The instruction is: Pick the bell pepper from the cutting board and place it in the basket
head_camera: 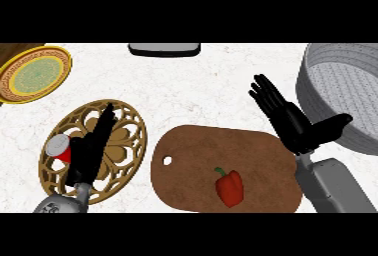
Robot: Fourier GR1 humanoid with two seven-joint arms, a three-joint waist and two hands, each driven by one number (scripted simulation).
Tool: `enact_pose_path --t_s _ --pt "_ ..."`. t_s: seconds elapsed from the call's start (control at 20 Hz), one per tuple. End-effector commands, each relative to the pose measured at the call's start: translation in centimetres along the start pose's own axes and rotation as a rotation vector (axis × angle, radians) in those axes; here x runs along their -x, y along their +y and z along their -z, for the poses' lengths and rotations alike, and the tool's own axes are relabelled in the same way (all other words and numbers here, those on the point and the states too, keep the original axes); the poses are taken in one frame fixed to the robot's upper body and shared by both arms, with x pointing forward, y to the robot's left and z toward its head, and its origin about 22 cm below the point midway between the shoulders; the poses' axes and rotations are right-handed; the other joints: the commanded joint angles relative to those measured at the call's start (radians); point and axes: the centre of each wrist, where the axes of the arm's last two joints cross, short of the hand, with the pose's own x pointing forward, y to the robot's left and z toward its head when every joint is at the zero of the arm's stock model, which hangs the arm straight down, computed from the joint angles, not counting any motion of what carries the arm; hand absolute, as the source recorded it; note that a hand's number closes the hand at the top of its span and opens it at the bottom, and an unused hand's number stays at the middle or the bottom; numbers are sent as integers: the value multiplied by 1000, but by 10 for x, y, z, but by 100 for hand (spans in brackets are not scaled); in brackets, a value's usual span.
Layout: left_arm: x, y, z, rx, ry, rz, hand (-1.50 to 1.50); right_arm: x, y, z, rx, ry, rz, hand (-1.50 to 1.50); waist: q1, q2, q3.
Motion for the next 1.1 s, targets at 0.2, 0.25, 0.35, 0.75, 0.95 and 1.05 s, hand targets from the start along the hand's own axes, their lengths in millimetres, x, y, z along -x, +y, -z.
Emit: enact_pose_path --t_s 0.2,0.25,0.35,0.75,0.95,1.05 --pt "-51 45 3 121 -301 104 0 -23 -5 5 -142 -56 -212 150 -26 24 -15" --pt "-55 50 17 115 -344 131 0 -38 -13 -1 -196 -29 -264 150 -49 24 -17" --pt "-41 31 13 177 -289 82 0 -36 63 4 -515 -280 -253 150 -43 23 -16" --pt "-30 48 13 167 -299 76 0 1 161 -50 -245 -257 -554 -150 -69 17 -19" --pt "-36 51 11 149 -289 89 0 -32 131 -49 -68 -246 -831 -150 -89 8 -20" --pt "-35 49 11 149 -295 71 0 -67 124 -39 3 -262 -946 -150 -87 5 -22"
